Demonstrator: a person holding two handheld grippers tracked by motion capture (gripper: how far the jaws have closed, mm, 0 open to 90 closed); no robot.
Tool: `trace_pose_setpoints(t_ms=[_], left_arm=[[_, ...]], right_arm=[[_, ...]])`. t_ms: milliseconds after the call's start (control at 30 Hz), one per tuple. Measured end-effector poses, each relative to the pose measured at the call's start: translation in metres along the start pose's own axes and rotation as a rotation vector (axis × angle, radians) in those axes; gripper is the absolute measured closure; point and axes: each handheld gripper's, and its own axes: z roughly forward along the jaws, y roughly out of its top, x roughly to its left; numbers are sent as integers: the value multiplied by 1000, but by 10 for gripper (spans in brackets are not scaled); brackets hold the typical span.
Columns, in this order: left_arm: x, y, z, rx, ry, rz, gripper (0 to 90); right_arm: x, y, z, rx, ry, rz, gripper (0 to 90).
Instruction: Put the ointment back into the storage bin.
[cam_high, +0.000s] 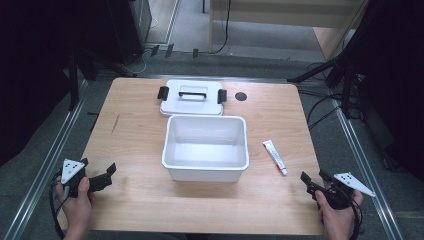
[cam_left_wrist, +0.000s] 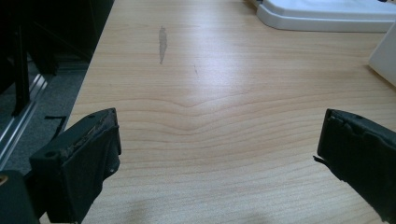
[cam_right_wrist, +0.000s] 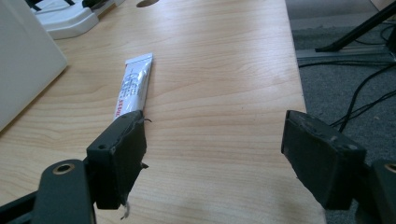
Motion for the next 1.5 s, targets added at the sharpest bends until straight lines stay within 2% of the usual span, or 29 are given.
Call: trace_pose_setpoints(t_ms=[133,333,367,433,567,633,733,867,1033,1200,1367,1500], left_arm=[[0,0,0,0,1,5,0],[-1,0,0,-2,1,13,0],[-1,0,0,-1,1,13,0],[-1,0,0,0,3,13,0],[-2,0,0,-1,3,17,0],[-2,0,0,-2,2,17,0],[-2,0,0,-1,3,18,0],[-2,0,0,-1,5,17,0],[-2,0,0,-2,5,20,0],[-2,-1,0,-3,4,20,0],[-2,0,0,-2,4,21,0],[-2,0,0,-2,2,22,0]], right_arm=[[0,3,-1,8,-4,14,232],[11,17,2,93,-42,-42,243],[13,20,4,130,-58,-63,248],[16,26,6,181,-73,-74,250],[19,36,12,300,-81,-79,254],[21,40,16,377,-90,-102,248],[27,45,22,483,-120,-164,245],[35,52,28,589,-113,-217,244],[42,61,33,669,-116,-245,244],[49,70,39,786,-149,-301,235],[55,79,47,880,-149,-329,227],[60,83,53,965,-167,-354,220]])
